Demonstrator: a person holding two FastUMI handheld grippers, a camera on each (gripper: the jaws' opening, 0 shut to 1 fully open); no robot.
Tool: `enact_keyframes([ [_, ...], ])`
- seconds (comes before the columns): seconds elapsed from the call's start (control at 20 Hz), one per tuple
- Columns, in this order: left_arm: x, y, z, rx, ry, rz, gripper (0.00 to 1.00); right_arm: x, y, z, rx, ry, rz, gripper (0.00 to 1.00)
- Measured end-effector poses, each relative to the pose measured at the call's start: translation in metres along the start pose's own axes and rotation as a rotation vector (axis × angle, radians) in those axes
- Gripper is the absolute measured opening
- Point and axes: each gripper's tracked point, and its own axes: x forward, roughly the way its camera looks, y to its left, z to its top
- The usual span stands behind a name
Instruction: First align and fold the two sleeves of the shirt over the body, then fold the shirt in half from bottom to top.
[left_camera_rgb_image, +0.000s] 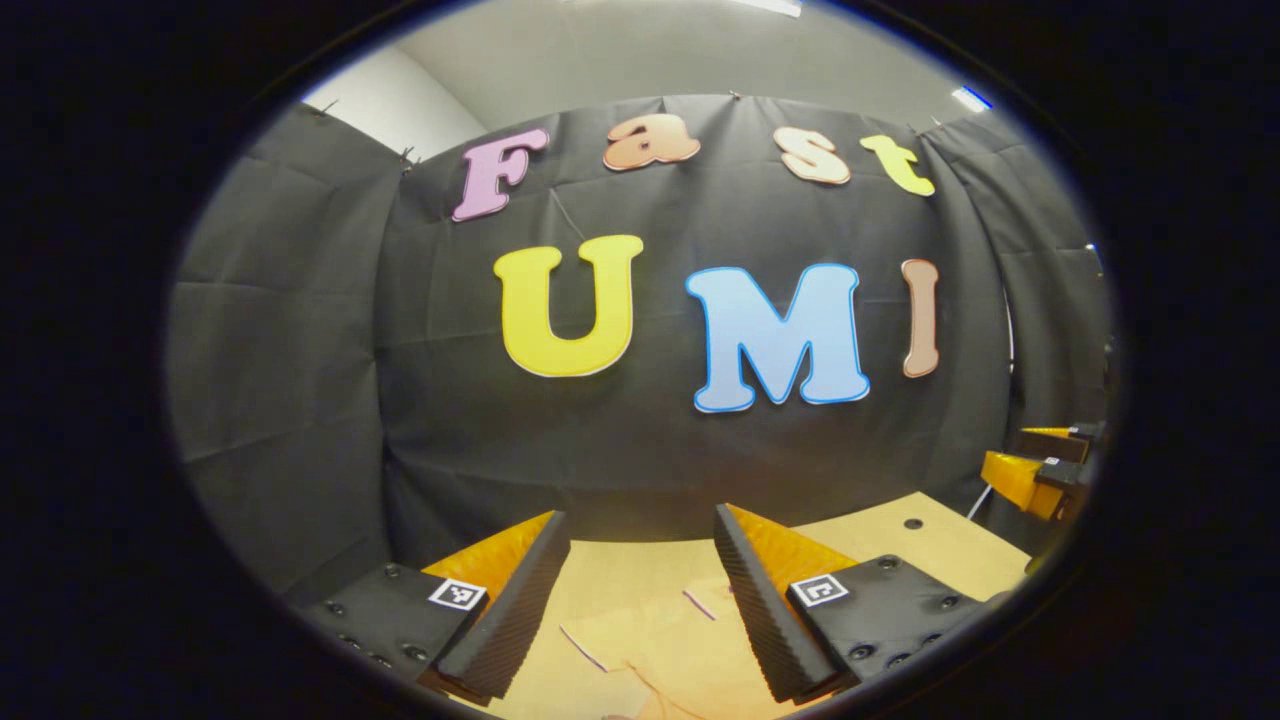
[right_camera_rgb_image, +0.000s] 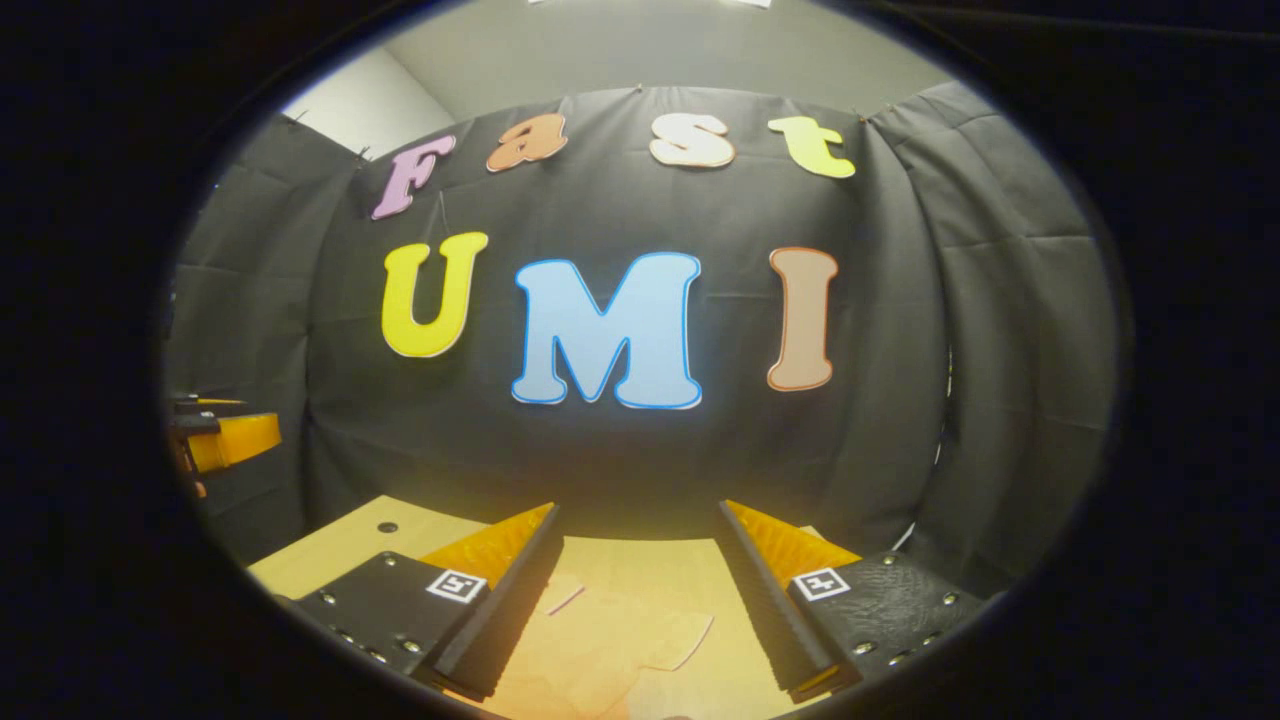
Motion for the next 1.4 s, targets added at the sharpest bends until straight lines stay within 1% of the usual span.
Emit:
enact_keyframes([
  [0.25,0.021,-0.008,-0.015,0.006,0.029,-0.014,0.94,0.033,0.007,-0.033,-0.007,0.074,0.027,0.96],
  [0.45,0.037,-0.021,-0.032,0.015,0.058,-0.041,0.94,0.065,0.006,-0.068,-0.013,0.138,0.038,0.96],
  [0.75,0.067,-0.033,-0.042,0.030,0.077,-0.067,0.94,0.115,-0.002,-0.137,-0.028,0.262,0.032,0.96],
  [1.05,0.096,-0.036,-0.055,0.048,0.102,-0.074,0.94,0.157,0.008,-0.204,-0.040,0.406,0.059,0.96],
  [1.25,0.106,-0.033,-0.068,0.031,0.129,-0.069,0.94,0.170,0.007,-0.254,-0.033,0.495,0.035,0.96],
  [1.4,0.105,-0.025,-0.071,0.020,0.138,-0.058,0.94,0.168,-0.006,-0.287,-0.014,0.558,-0.006,0.96],
])
